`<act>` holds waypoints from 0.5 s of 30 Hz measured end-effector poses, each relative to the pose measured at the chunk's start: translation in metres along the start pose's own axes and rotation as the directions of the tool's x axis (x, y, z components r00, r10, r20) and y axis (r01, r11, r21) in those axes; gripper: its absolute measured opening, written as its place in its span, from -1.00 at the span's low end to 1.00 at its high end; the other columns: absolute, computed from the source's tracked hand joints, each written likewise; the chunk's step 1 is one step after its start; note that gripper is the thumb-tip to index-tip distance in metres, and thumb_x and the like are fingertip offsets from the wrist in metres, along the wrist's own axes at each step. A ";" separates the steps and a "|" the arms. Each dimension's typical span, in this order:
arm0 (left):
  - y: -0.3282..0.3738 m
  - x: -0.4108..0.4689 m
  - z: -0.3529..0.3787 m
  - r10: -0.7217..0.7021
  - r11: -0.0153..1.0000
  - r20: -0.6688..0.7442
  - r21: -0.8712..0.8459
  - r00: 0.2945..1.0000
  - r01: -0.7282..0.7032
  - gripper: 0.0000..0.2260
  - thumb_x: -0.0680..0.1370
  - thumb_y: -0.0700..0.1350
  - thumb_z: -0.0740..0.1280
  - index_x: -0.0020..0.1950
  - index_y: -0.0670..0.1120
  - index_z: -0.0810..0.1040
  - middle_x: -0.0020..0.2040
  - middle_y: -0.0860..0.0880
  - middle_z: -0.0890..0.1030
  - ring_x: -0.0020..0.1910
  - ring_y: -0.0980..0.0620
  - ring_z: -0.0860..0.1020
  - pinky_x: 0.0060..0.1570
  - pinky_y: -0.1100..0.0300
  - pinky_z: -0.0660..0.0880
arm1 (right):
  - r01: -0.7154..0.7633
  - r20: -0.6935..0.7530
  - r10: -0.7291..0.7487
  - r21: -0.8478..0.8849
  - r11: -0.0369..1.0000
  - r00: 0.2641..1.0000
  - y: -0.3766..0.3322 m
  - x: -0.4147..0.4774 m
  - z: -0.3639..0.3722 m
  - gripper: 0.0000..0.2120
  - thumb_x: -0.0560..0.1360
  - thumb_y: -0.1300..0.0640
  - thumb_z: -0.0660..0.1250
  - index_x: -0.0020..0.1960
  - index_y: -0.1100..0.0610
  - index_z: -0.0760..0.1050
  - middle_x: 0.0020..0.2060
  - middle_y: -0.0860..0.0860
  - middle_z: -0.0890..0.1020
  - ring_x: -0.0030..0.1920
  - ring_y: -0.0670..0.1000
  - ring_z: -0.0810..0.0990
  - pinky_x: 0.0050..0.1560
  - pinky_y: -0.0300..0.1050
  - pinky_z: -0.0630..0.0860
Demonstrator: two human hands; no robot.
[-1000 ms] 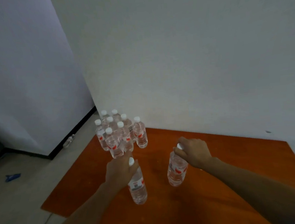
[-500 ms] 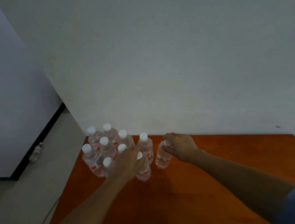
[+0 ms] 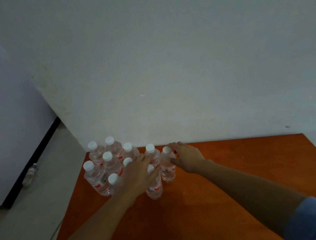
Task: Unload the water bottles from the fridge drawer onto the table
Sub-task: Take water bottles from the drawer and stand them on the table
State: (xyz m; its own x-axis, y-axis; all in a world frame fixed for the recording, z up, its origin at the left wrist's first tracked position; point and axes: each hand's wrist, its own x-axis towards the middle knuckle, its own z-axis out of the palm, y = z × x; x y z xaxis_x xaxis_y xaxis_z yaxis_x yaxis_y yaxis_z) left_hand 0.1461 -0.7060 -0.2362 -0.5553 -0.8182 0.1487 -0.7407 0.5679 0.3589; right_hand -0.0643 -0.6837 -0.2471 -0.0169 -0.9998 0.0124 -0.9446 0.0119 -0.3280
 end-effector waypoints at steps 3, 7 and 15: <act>0.022 0.006 -0.010 0.098 0.992 -0.075 0.090 0.992 -0.091 -0.72 0.52 0.12 0.26 0.14 0.01 0.51 0.04 0.05 0.55 -0.05 0.07 0.50 -0.12 0.19 0.44 | -0.077 -0.012 0.077 0.003 0.997 0.997 0.013 -0.027 -0.013 -0.50 0.52 -0.10 0.30 0.39 0.03 0.31 0.16 0.04 0.53 0.06 0.06 0.55 -0.06 -0.07 0.49; 0.080 0.008 -0.011 0.168 0.984 -0.080 0.073 0.983 -0.162 -0.77 0.54 0.10 0.23 0.04 -0.02 0.54 -0.08 0.05 0.58 -0.18 0.09 0.52 -0.18 0.12 0.52 | -0.153 -0.033 0.154 0.018 0.988 0.988 0.047 -0.091 -0.041 -0.57 0.56 -0.10 0.25 0.38 0.03 0.35 0.21 0.02 0.51 0.08 0.05 0.54 0.01 -0.05 0.49; 0.239 -0.032 0.032 0.386 0.904 0.120 0.149 0.915 -0.401 -0.81 0.52 0.10 0.25 -0.02 0.01 0.49 -0.03 -0.03 0.62 -0.04 -0.08 0.57 -0.18 0.09 0.43 | -0.372 -0.255 0.358 -0.009 0.928 0.898 0.120 -0.302 -0.099 -0.66 0.59 -0.06 0.23 0.31 0.02 0.43 0.09 -0.02 0.57 -0.02 0.02 0.55 -0.16 -0.14 0.41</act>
State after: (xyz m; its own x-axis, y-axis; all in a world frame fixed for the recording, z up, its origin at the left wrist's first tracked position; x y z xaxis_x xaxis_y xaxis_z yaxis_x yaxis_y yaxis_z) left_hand -0.0251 -0.5409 -0.1852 -0.8393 -0.5183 0.1641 -0.5031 0.8549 0.1270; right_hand -0.2052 -0.3788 -0.1965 -0.4367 -0.8894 0.1349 -0.8734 0.3833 -0.3003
